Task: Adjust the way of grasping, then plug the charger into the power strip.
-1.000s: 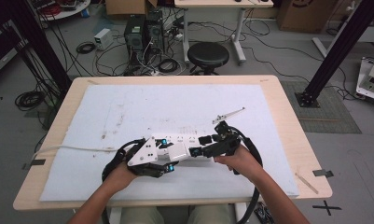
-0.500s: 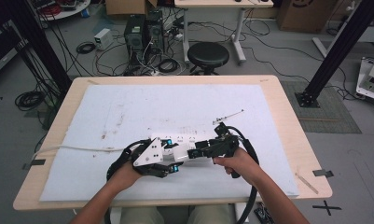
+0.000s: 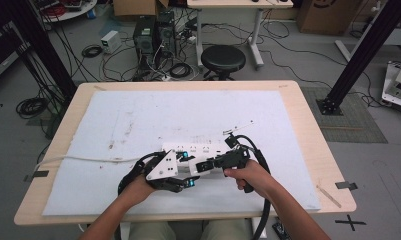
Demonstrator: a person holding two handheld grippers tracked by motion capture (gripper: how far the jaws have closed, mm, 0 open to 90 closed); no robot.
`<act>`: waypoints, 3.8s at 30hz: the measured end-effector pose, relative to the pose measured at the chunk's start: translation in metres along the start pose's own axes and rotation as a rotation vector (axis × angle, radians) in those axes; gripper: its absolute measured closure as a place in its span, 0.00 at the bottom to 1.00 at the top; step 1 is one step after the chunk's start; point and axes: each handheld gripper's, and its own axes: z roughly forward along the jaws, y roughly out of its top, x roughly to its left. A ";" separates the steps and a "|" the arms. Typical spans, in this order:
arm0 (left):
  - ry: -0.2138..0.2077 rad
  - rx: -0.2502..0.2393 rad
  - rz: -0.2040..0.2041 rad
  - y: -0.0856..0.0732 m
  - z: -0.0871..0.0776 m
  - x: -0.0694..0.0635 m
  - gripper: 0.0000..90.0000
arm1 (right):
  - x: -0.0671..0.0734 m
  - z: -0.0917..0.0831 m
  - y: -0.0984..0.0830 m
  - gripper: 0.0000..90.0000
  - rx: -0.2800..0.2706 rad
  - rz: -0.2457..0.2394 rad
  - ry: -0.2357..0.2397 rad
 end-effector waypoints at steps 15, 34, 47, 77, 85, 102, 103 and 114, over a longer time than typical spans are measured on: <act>-0.030 0.007 -0.282 -0.017 0.006 0.012 0.27 | -0.002 -0.003 -0.001 0.70 0.018 -0.014 -0.055; 0.154 -0.061 -0.469 -0.050 -0.038 0.033 0.23 | 0.011 -0.042 0.001 0.70 0.079 -0.259 -0.464; 0.275 -0.052 -0.511 -0.058 -0.057 0.041 0.23 | 0.020 -0.064 -0.008 0.70 0.161 -0.369 -0.615; 0.406 -0.056 -0.474 -0.060 -0.086 0.033 0.23 | 0.029 -0.101 -0.002 0.70 0.179 -0.382 -0.719; 0.415 -0.065 -0.485 -0.067 -0.092 0.030 0.23 | 0.032 -0.098 0.009 0.70 0.232 -0.445 -0.746; 0.426 -0.076 -0.504 -0.078 -0.100 0.032 0.23 | 0.035 -0.069 0.045 0.70 0.361 -0.621 -0.743; 0.426 -0.077 -0.505 -0.078 -0.100 0.032 0.23 | 0.036 -0.067 0.047 0.70 0.368 -0.624 -0.745; 0.440 -0.074 -0.513 -0.085 -0.102 0.032 0.23 | 0.038 -0.045 0.072 0.70 0.444 -0.669 -0.733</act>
